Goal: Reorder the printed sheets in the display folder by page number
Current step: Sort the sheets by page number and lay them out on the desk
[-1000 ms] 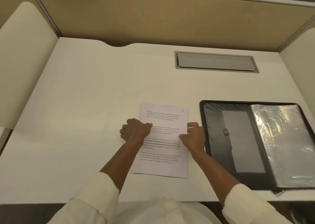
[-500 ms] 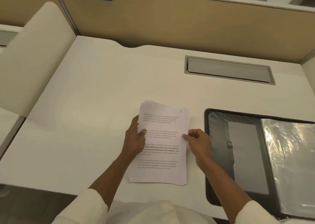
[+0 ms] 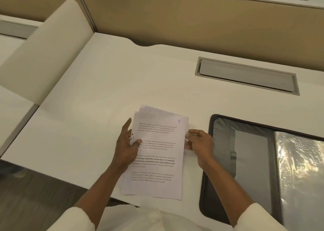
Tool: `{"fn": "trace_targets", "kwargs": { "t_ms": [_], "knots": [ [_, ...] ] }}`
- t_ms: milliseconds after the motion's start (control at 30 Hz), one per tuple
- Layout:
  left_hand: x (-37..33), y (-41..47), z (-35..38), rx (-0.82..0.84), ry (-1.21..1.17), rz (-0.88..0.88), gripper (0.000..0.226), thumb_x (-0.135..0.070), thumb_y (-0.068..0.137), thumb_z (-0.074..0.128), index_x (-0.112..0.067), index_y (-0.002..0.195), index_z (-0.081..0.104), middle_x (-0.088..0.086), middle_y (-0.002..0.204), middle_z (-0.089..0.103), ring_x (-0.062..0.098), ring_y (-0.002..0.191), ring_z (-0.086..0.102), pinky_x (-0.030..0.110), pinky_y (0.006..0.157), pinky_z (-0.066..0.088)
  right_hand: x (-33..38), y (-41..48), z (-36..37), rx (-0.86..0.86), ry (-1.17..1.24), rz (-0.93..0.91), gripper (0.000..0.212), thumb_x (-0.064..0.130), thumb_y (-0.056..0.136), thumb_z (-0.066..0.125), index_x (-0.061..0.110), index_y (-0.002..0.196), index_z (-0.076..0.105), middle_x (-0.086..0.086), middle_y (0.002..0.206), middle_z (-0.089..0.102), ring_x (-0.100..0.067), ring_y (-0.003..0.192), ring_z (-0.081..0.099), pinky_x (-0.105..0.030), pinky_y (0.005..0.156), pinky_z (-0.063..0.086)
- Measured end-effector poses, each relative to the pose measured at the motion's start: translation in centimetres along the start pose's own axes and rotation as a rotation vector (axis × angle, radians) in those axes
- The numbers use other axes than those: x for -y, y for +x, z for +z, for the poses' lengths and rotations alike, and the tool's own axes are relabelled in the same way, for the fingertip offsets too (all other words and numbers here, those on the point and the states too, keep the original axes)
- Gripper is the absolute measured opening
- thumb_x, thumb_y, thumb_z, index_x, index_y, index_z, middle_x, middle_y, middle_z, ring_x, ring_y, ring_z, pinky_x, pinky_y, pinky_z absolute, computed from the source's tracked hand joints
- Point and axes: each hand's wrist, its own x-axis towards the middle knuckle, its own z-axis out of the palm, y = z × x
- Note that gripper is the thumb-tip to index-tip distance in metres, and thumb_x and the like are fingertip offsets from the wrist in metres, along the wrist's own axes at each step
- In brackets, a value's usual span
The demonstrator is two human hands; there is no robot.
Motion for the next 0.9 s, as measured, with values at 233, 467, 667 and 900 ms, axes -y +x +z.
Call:
{"fn": "trace_targets", "kwargs": {
  "t_ms": [233,467,667,900],
  "knots": [
    [0.4,1.5,-0.7,0.014,-0.010,-0.049,0.052,0.010,0.092,0.066,-0.033,0.122,0.070,-0.008,0.112,0.078,0.022,0.103,0.076,0.050,0.083,0.066,0.6,0.4,0.8,0.109,-0.055,-0.007,0.010,0.018,0.095,0.078,0.012,0.102,0.076,-0.009,0.083,0.076,-0.014,0.064,0.065,-0.026,0.059,0.055],
    [0.1,3.8,-0.6,0.020,0.126,-0.022,0.045,0.002,0.090,0.072,-0.028,0.122,0.062,-0.014,0.109,0.074,0.016,0.101,0.074,0.046,0.088,0.064,-1.0,0.5,2.7,-0.047,-0.287,-0.231,0.012,0.021,0.086,0.086,0.022,0.095,0.077,0.008,0.088,0.078,-0.012,0.081,0.075,-0.040,0.078,0.065],
    [-1.8,3.9,1.0,-0.124,0.755,0.442,0.059,-0.022,0.087,0.077,-0.012,0.139,0.052,0.005,0.136,0.056,0.029,0.126,0.050,0.047,0.104,0.046,-2.2,-1.7,5.2,-0.295,-0.484,-0.443,0.012,0.024,0.094,0.078,0.020,0.104,0.073,0.013,0.088,0.074,0.000,0.075,0.068,-0.035,0.069,0.063],
    [-5.0,2.8,6.5,0.381,0.234,0.002,0.046,-0.068,0.094,0.063,-0.026,0.113,0.066,-0.015,0.104,0.073,0.002,0.098,0.069,0.024,0.084,0.057,-4.0,-4.2,7.3,-0.329,-0.541,-0.826,0.016,0.013,0.097,0.074,0.014,0.113,0.072,0.005,0.108,0.072,-0.007,0.091,0.069,-0.021,0.075,0.060]
  ]
}}
